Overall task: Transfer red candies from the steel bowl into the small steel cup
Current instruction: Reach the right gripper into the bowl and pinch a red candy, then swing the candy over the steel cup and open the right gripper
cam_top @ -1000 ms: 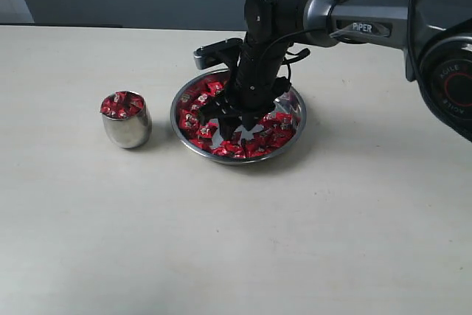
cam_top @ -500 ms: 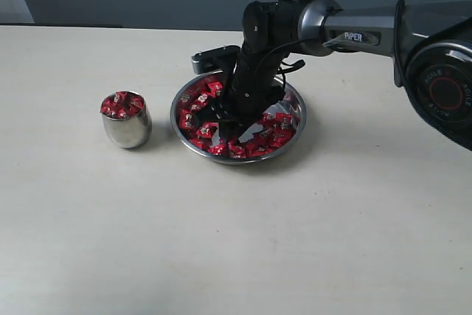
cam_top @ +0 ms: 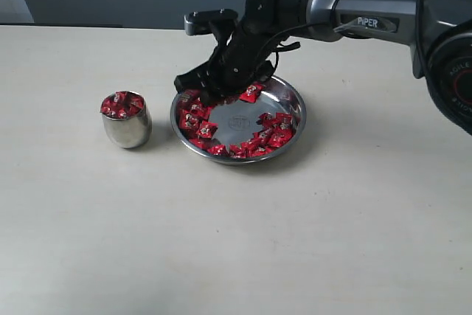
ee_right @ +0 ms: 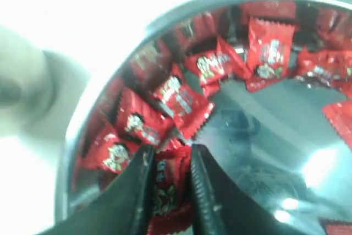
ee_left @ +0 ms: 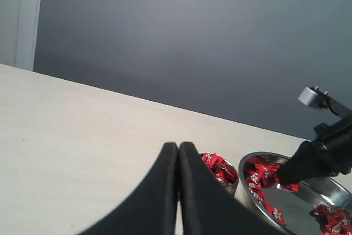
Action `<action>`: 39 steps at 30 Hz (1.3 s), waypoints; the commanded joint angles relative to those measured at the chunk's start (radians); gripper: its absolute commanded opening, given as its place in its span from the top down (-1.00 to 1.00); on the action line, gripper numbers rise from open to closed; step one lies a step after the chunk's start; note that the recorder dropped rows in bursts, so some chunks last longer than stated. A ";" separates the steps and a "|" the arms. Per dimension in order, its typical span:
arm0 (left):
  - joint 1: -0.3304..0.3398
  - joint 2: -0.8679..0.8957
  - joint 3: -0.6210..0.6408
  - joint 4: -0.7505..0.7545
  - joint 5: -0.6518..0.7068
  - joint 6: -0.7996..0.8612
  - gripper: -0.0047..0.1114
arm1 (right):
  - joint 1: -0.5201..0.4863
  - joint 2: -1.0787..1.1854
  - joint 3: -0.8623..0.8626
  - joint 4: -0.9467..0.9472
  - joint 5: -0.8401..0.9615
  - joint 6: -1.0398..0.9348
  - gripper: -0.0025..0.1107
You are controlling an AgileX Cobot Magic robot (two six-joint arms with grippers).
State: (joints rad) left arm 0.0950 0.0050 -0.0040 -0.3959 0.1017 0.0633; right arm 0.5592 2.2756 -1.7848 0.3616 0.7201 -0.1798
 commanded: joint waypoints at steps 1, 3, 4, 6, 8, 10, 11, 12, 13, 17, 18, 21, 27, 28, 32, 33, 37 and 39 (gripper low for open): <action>0.001 -0.005 0.004 -0.010 -0.004 -0.001 0.91 | 0.018 -0.024 0.004 0.115 -0.111 -0.035 0.96; 0.001 -0.005 0.004 -0.010 -0.004 -0.001 0.91 | 0.040 -0.025 0.004 0.155 -0.157 -0.074 0.96; 0.001 -0.005 0.004 -0.010 -0.004 -0.001 0.91 | 0.053 -0.025 0.004 0.179 -0.177 -0.104 0.96; 0.001 -0.005 0.004 -0.010 -0.004 -0.001 0.91 | 0.097 -0.025 0.004 0.236 -0.242 -0.196 0.96; 0.001 -0.005 0.004 -0.010 -0.004 -0.001 0.91 | 0.142 -0.025 0.004 0.240 -0.311 -0.216 0.96; 0.001 -0.005 0.004 -0.010 -0.004 -0.001 0.91 | 0.166 -0.025 0.004 0.238 -0.339 -0.227 0.96; 0.001 -0.005 0.004 -0.010 -0.004 -0.001 0.91 | 0.177 -0.025 0.004 0.238 -0.351 -0.239 0.96; 0.001 -0.005 0.004 -0.010 -0.004 -0.001 0.91 | 0.186 -0.025 0.004 0.231 -0.359 -0.239 0.96; 0.001 -0.005 0.004 -0.010 -0.004 -0.001 0.91 | 0.191 -0.023 0.004 0.226 -0.363 -0.239 0.96; 0.001 -0.005 0.004 -0.010 -0.004 -0.001 0.91 | 0.200 -0.011 0.004 0.226 -0.351 -0.249 0.77; 0.001 -0.005 0.004 -0.010 -0.004 -0.001 0.91 | 0.200 -0.011 0.004 0.226 -0.349 -0.249 0.71; 0.001 -0.005 0.004 -0.010 -0.004 -0.001 0.91 | 0.200 -0.011 0.004 0.227 -0.349 -0.250 0.62; 0.001 -0.005 0.004 -0.010 -0.004 -0.001 0.91 | 0.200 -0.009 0.004 0.234 -0.328 -0.257 0.62; 0.001 -0.005 0.004 -0.010 -0.004 -0.001 0.91 | 0.200 -0.004 0.004 0.234 -0.325 -0.265 0.62; 0.001 -0.005 0.004 -0.010 -0.004 -0.001 0.91 | 0.200 0.003 0.004 0.241 -0.313 -0.273 0.47; 0.001 -0.005 0.004 -0.010 -0.004 -0.001 0.91 | 0.200 0.003 0.004 0.241 -0.313 -0.273 0.44; 0.001 -0.005 0.004 -0.010 -0.004 -0.001 0.91 | 0.200 0.003 0.004 0.248 -0.324 -0.273 0.42; 0.001 -0.005 0.004 -0.010 -0.004 -0.001 0.91 | 0.200 0.003 0.004 0.251 -0.329 -0.273 0.42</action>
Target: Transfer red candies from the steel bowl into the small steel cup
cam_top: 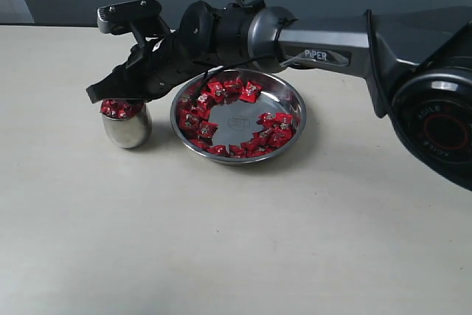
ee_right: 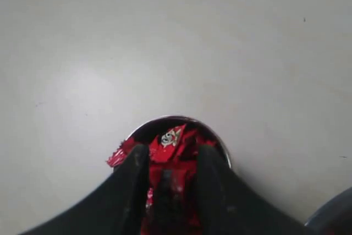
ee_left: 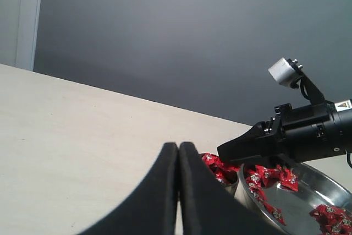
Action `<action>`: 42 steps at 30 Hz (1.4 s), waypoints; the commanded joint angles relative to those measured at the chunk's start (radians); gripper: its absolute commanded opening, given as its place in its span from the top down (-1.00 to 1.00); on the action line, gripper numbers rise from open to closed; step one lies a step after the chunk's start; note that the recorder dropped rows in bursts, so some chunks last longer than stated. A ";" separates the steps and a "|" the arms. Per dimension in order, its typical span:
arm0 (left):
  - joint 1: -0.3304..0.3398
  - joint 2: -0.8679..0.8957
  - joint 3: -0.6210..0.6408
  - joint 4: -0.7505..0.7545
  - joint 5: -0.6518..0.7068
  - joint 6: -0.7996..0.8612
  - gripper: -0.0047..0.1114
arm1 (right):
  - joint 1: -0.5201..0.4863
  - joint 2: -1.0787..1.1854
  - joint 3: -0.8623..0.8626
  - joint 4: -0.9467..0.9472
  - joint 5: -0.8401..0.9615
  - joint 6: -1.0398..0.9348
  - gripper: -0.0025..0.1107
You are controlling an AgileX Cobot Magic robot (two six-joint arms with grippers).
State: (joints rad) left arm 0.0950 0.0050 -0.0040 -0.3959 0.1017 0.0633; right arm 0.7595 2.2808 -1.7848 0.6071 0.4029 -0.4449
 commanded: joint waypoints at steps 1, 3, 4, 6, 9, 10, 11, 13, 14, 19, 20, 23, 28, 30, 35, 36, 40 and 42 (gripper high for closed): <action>0.001 -0.005 0.004 -0.010 -0.004 -0.001 0.91 | -0.001 -0.003 0.004 0.007 -0.011 -0.008 0.42; 0.001 -0.005 0.004 -0.010 -0.004 -0.001 0.91 | -0.001 -0.003 0.004 0.007 -0.011 -0.008 0.42; 0.001 -0.005 0.004 -0.010 -0.004 -0.001 0.91 | -0.001 -0.003 0.004 0.007 -0.011 -0.008 0.42; 0.001 -0.005 0.004 -0.010 -0.004 -0.001 0.91 | -0.001 -0.003 0.004 0.007 -0.013 -0.008 0.42; 0.001 -0.005 0.004 -0.010 -0.004 -0.001 0.91 | -0.001 -0.003 0.004 0.007 -0.022 -0.008 0.42; 0.001 -0.005 0.004 -0.010 -0.004 -0.001 0.91 | -0.001 -0.003 0.004 0.007 -0.027 -0.008 0.42; 0.001 -0.005 0.004 -0.010 -0.004 -0.001 0.91 | -0.001 -0.003 0.004 0.005 -0.036 -0.008 0.42; 0.001 -0.005 0.004 -0.010 -0.004 -0.001 0.91 | -0.003 -0.009 0.004 0.001 -0.057 -0.008 0.42; 0.001 -0.005 0.004 -0.010 -0.004 -0.001 0.91 | -0.011 -0.015 0.004 -0.012 -0.066 -0.008 0.42; 0.001 -0.005 0.004 -0.010 -0.004 -0.001 0.91 | -0.059 -0.051 0.004 -0.021 -0.049 -0.006 0.42; 0.001 -0.005 0.004 -0.010 -0.004 -0.001 0.91 | -0.074 -0.056 0.004 -0.026 -0.033 -0.006 0.42; 0.001 -0.005 0.004 -0.010 -0.004 -0.001 0.91 | -0.119 -0.064 0.004 -0.052 0.059 0.004 0.42; 0.001 -0.005 0.004 -0.010 -0.004 -0.001 0.91 | -0.192 -0.059 0.004 -0.211 0.255 0.093 0.42; 0.001 -0.005 0.004 -0.010 -0.004 -0.001 0.91 | -0.208 -0.049 0.004 -0.289 0.313 0.140 0.42; 0.001 -0.005 0.004 -0.010 -0.004 -0.001 0.91 | -0.213 -0.021 0.004 -0.374 0.390 0.187 0.42; 0.001 -0.005 0.004 -0.010 -0.004 -0.001 0.91 | -0.211 -0.017 0.004 -0.357 0.395 0.187 0.42; 0.001 -0.005 0.004 -0.010 -0.004 -0.001 0.91 | -0.211 0.004 0.004 -0.313 0.409 0.166 0.42; 0.001 -0.005 0.004 -0.010 -0.004 -0.001 0.91 | -0.211 0.013 0.004 -0.296 0.431 0.142 0.42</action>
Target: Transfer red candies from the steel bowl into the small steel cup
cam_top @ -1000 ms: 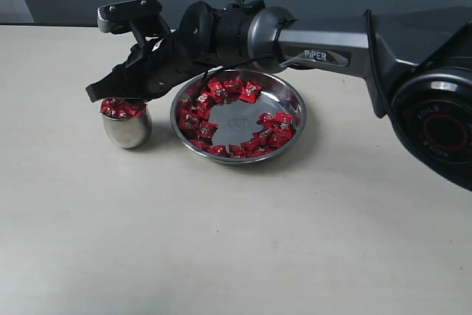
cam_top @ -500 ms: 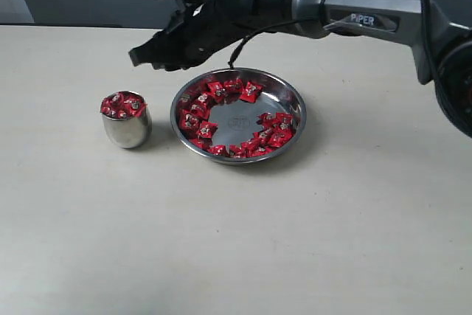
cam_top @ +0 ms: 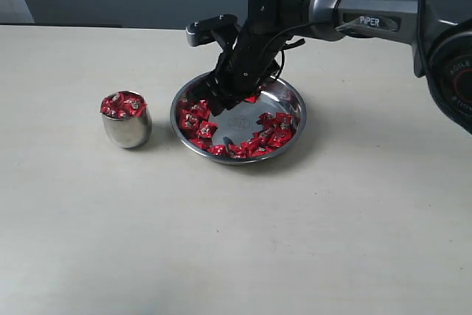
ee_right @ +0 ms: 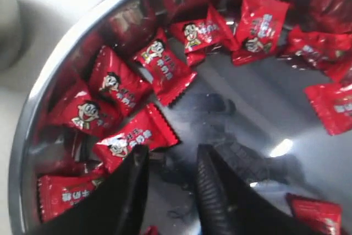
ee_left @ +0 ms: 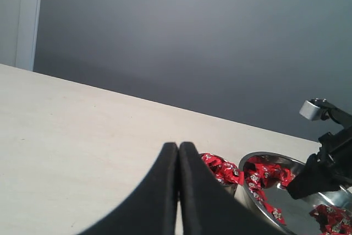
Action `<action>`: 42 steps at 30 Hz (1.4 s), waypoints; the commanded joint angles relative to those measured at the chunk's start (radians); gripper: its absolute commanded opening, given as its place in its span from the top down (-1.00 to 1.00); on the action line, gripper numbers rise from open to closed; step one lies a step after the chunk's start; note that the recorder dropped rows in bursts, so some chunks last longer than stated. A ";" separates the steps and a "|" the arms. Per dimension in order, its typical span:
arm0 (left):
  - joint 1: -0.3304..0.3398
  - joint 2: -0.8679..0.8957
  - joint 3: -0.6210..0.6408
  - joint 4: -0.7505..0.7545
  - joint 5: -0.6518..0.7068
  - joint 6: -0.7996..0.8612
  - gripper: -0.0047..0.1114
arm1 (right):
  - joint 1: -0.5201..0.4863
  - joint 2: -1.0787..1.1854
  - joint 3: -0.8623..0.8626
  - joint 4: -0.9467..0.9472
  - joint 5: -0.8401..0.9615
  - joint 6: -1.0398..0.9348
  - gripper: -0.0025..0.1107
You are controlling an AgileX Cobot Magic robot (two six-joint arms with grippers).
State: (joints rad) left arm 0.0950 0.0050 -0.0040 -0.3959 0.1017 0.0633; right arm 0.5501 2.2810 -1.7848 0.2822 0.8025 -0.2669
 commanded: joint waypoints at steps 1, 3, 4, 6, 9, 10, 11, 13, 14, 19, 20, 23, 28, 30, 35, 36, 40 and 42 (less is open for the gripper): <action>0.001 -0.005 0.004 -0.010 -0.004 -0.001 0.91 | -0.002 0.019 0.004 0.039 0.040 -0.052 0.42; 0.001 -0.005 0.004 -0.010 -0.004 -0.001 0.91 | -0.002 0.030 0.004 0.058 0.047 -0.067 0.31; 0.001 -0.005 0.004 -0.010 -0.004 -0.001 0.91 | -0.002 0.034 0.004 0.067 0.047 -0.072 0.25; 0.001 -0.005 0.004 -0.010 -0.004 -0.001 0.91 | -0.002 0.040 0.004 0.079 0.036 -0.074 0.10; 0.001 -0.005 0.004 -0.010 -0.004 -0.001 0.91 | -0.002 0.046 0.004 0.102 0.019 -0.074 0.07; 0.001 -0.005 0.004 -0.010 -0.004 -0.001 0.91 | -0.002 0.048 0.004 0.113 0.013 -0.072 0.07; 0.001 -0.005 0.004 -0.010 -0.004 -0.001 0.91 | -0.002 0.050 0.004 0.129 0.001 -0.072 0.07; 0.001 -0.005 0.004 -0.010 -0.004 -0.001 0.91 | -0.002 0.052 0.004 0.158 -0.019 -0.072 0.07; 0.001 -0.005 0.004 -0.010 -0.004 -0.001 0.91 | -0.002 0.052 0.004 0.172 -0.031 -0.072 0.07; 0.001 -0.005 0.004 -0.010 -0.004 -0.001 0.91 | -0.001 0.067 0.004 0.180 -0.047 -0.072 0.07; 0.001 -0.005 0.004 -0.010 -0.004 -0.001 0.91 | -0.001 0.073 0.004 0.180 -0.044 -0.072 0.07; 0.001 -0.005 0.004 -0.010 -0.004 -0.001 0.91 | -0.001 0.088 0.004 0.194 -0.032 -0.072 0.07; 0.001 -0.005 0.004 -0.010 -0.004 -0.001 0.91 | -0.001 0.102 0.004 0.198 -0.032 -0.072 0.12; 0.001 -0.005 0.004 -0.010 -0.004 -0.001 0.91 | -0.001 0.102 0.004 0.198 -0.032 -0.072 0.23; 0.001 -0.005 0.004 -0.010 -0.004 -0.001 0.91 | -0.001 0.102 0.004 0.198 -0.032 -0.072 0.66; 0.001 -0.005 0.004 -0.010 -0.004 -0.001 0.91 | -0.001 0.102 0.004 0.198 -0.032 -0.072 0.71; 0.001 -0.005 0.004 -0.010 -0.004 -0.001 0.91 | -0.001 0.093 0.004 0.198 -0.032 -0.072 0.75; 0.001 -0.005 0.004 -0.010 -0.004 -0.001 0.91 | -0.001 0.082 0.004 0.198 -0.032 -0.072 0.75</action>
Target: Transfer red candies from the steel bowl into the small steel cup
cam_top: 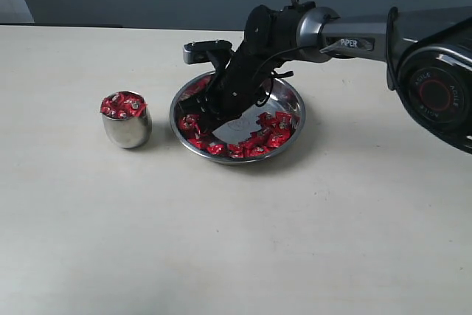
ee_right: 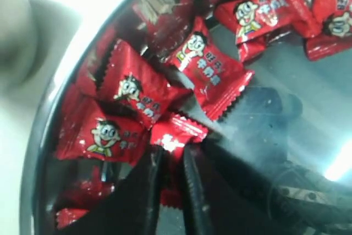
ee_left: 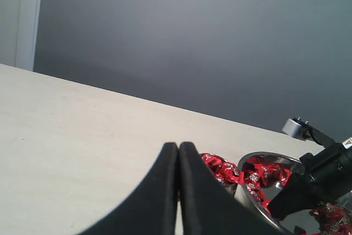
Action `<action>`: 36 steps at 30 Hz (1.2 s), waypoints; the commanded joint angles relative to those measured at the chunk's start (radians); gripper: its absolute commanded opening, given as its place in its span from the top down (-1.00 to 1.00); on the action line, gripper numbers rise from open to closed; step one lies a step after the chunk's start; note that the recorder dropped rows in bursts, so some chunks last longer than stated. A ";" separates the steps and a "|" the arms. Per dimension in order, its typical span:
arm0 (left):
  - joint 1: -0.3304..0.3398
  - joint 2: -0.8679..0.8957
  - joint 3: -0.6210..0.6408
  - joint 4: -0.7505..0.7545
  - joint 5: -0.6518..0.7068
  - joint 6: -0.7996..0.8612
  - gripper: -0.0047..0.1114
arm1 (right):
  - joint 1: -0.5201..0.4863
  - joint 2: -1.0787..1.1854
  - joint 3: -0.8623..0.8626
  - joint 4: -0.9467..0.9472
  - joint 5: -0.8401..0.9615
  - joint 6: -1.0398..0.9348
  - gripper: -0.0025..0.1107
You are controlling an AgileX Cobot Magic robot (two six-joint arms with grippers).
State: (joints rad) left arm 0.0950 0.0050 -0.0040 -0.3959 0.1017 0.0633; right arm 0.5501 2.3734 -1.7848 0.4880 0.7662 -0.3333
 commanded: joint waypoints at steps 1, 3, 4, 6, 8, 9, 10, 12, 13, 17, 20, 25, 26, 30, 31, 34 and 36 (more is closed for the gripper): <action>0.001 -0.005 0.004 -0.010 -0.004 -0.001 0.91 | -0.001 -0.020 0.004 -0.007 0.001 -0.005 0.75; 0.001 -0.005 0.004 -0.010 -0.004 -0.001 0.91 | -0.001 -0.039 0.004 -0.007 -0.002 -0.005 0.75; 0.001 -0.005 0.004 -0.010 -0.004 -0.001 0.91 | -0.001 -0.051 0.004 -0.007 -0.005 -0.005 0.75; 0.001 -0.005 0.004 -0.010 -0.004 -0.001 0.91 | -0.001 -0.075 0.004 -0.007 -0.018 -0.005 0.75; 0.001 -0.005 0.004 -0.010 -0.004 -0.001 0.91 | -0.001 -0.099 0.004 -0.007 -0.028 -0.005 0.75; 0.001 -0.005 0.004 -0.010 -0.004 -0.001 0.91 | -0.001 -0.108 0.004 -0.007 -0.031 -0.005 0.75; 0.001 -0.005 0.004 -0.010 -0.004 -0.001 0.91 | -0.001 -0.117 0.004 -0.007 -0.034 -0.005 0.75; 0.001 -0.005 0.004 -0.010 -0.004 -0.001 0.91 | -0.001 -0.136 0.004 -0.007 -0.043 -0.005 0.75; 0.001 -0.005 0.004 -0.010 -0.004 -0.001 0.91 | -0.001 -0.144 0.004 -0.007 -0.045 -0.005 0.75; 0.001 -0.005 0.004 -0.010 -0.004 -0.001 0.91 | -0.001 -0.161 0.004 -0.007 -0.050 -0.005 0.75; 0.001 -0.005 0.004 -0.010 -0.004 0.001 0.91 | -0.001 -0.161 0.004 -0.019 -0.035 -0.005 0.75; 0.001 -0.005 0.004 -0.010 -0.004 0.001 0.91 | -0.001 -0.150 0.004 -0.089 0.053 -0.022 0.51; 0.001 -0.005 0.004 -0.010 -0.004 0.001 0.91 | -0.001 -0.144 0.004 -0.095 0.066 -0.027 0.40; 0.001 -0.005 0.004 -0.010 -0.004 0.001 0.91 | -0.001 -0.114 0.004 -0.095 0.083 -0.029 0.00; 0.001 -0.005 0.004 -0.010 -0.004 0.001 0.91 | -0.001 -0.106 0.004 -0.093 0.074 -0.029 0.01; 0.001 -0.005 0.004 -0.010 -0.004 0.001 0.91 | -0.001 -0.090 0.004 -0.093 0.048 -0.029 0.15; 0.001 -0.005 0.004 -0.010 -0.004 0.001 0.91 | -0.001 -0.081 0.004 -0.093 0.035 -0.029 0.29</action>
State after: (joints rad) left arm 0.0950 0.0050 -0.0040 -0.3959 0.1017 0.0633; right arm 0.5501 2.2853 -1.7848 0.4026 0.8264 -0.3512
